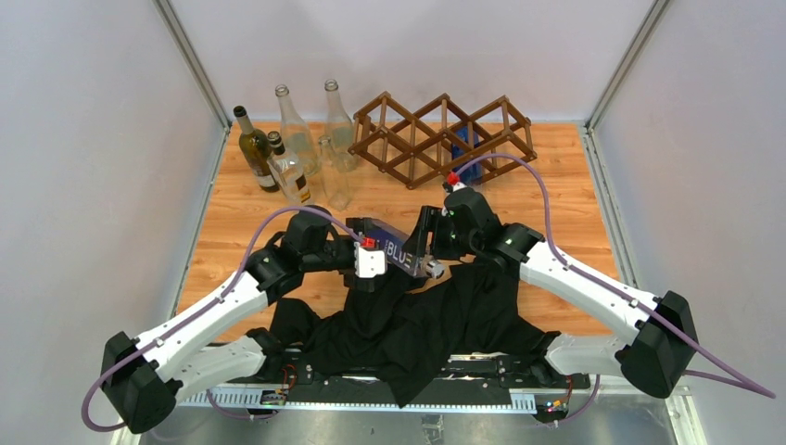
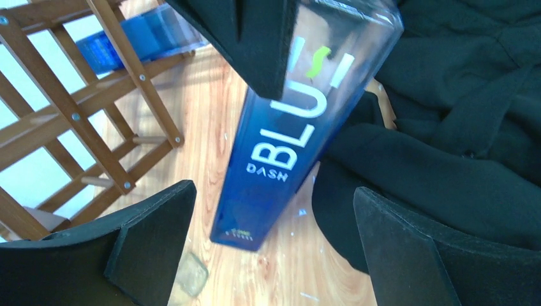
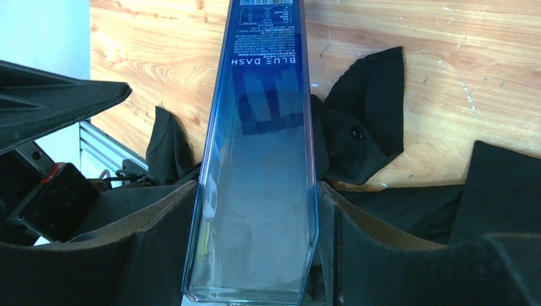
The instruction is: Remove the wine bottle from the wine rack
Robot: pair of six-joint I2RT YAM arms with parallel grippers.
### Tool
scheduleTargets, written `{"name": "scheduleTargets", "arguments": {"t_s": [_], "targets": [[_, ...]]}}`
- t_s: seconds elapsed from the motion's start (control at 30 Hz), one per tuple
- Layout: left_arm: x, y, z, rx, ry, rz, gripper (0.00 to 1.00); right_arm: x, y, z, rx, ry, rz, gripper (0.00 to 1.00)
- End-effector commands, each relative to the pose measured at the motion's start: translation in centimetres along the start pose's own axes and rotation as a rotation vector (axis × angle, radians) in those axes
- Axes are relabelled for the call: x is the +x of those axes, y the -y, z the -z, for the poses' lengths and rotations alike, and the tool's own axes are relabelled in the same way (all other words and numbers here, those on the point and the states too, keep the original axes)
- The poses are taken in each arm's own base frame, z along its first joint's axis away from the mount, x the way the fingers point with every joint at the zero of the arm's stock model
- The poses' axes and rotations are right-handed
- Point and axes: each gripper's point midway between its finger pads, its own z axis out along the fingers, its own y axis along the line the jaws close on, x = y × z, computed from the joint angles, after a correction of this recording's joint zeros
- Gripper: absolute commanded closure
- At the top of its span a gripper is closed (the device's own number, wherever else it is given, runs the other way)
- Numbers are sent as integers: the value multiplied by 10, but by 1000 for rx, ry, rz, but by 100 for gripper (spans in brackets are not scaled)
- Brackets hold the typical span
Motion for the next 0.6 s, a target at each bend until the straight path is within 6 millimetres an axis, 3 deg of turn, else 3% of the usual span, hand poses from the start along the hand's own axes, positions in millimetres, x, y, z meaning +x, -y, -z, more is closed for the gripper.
{"name": "scheduleTargets", "arguments": {"t_s": [0.0, 0.33, 0.57], "targets": [[-19, -17, -13, -51, 80, -68, 0, -20, -49, 8, -178, 47, -4, 100], [-4, 13, -27, 51, 72, -86, 3, -24, -71, 7, -274, 31, 16, 100], [3, 15, -29, 56, 51, -78, 10, -24, -93, 10, -387, 10, 33, 100]]}}
